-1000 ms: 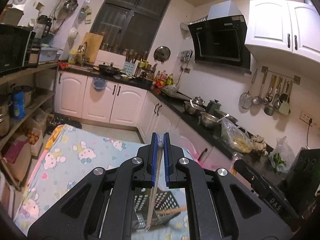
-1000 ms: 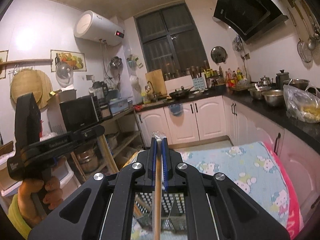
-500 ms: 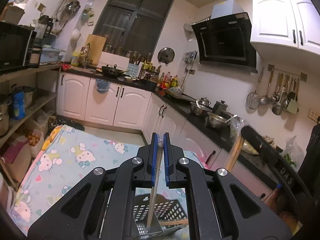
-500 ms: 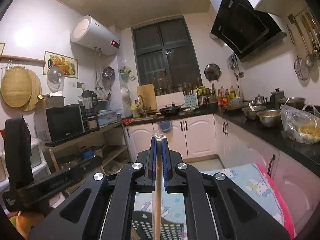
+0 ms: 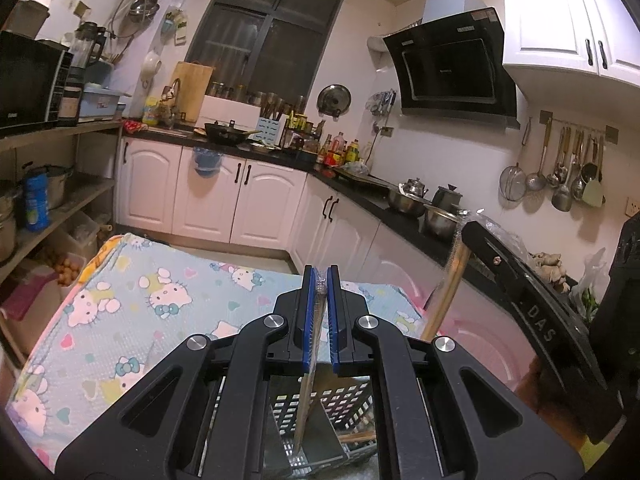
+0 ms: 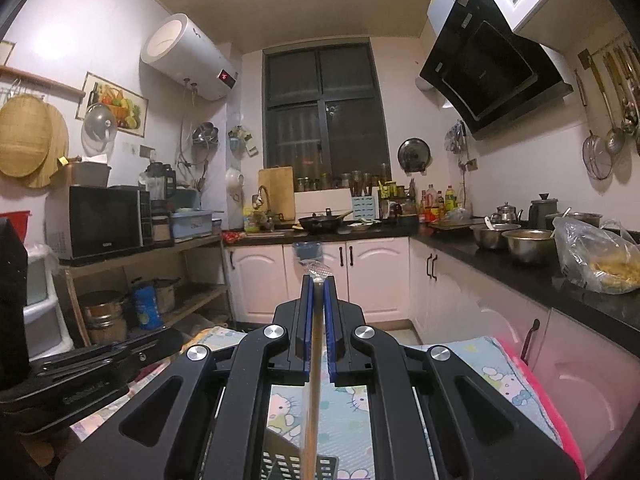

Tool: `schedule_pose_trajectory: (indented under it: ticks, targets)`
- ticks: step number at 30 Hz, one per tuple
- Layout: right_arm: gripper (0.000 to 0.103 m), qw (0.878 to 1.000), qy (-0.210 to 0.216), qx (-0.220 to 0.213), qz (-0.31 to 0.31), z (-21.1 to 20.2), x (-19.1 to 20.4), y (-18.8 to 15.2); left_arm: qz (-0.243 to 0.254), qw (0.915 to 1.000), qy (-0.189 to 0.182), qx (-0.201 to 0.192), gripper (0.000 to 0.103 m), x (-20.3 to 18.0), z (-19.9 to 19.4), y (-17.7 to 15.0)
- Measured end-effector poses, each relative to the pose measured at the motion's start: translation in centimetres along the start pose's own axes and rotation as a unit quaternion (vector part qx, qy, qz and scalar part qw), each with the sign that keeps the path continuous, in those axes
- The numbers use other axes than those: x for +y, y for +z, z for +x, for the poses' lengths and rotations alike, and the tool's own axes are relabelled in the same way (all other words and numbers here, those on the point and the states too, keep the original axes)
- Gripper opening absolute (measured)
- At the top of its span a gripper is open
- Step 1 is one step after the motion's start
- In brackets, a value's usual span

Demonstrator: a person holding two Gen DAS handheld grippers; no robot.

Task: Organize utensils
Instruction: 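Raise the left tool's chopstick above the holder while the right tool lifts its chopstick there, then lower the left tool's chopstick into the holder while the right tool lowers its chopstick too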

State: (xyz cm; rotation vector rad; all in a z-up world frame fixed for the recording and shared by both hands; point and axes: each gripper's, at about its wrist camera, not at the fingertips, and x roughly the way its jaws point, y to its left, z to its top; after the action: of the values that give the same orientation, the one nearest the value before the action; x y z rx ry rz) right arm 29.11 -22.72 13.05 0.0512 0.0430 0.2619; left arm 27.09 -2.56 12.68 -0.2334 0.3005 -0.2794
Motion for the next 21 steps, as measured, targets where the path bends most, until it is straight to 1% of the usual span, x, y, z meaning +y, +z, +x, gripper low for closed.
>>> schedule_pose_trajectory:
  ticks: [4, 11, 14, 21]
  targets:
    - [0.006, 1.000, -0.006, 0.000, -0.009, 0.2, 0.1, -1.1, 0.003, 1.0000, -0.001, -0.001, 0.002, -0.2, 0.4, -0.9]
    - [0.006, 1.000, -0.015, 0.009, 0.004, 0.0, -0.5, -3.3, -0.001, 0.9999, -0.003, 0.011, 0.002, -0.1, 1.1, -2.4]
    - [0.007, 1.000, -0.020, 0.013, 0.001, -0.4, -0.6, -4.0, -0.005, 0.9999, 0.000, 0.016, 0.002, 0.2, 1.3, -2.9]
    - [0.007, 0.999, -0.014, 0.044, 0.006, -1.0, -0.7, -5.5, -0.007, 0.9997, 0.001, 0.023, 0.002, 0.9, 1.5, -3.7]
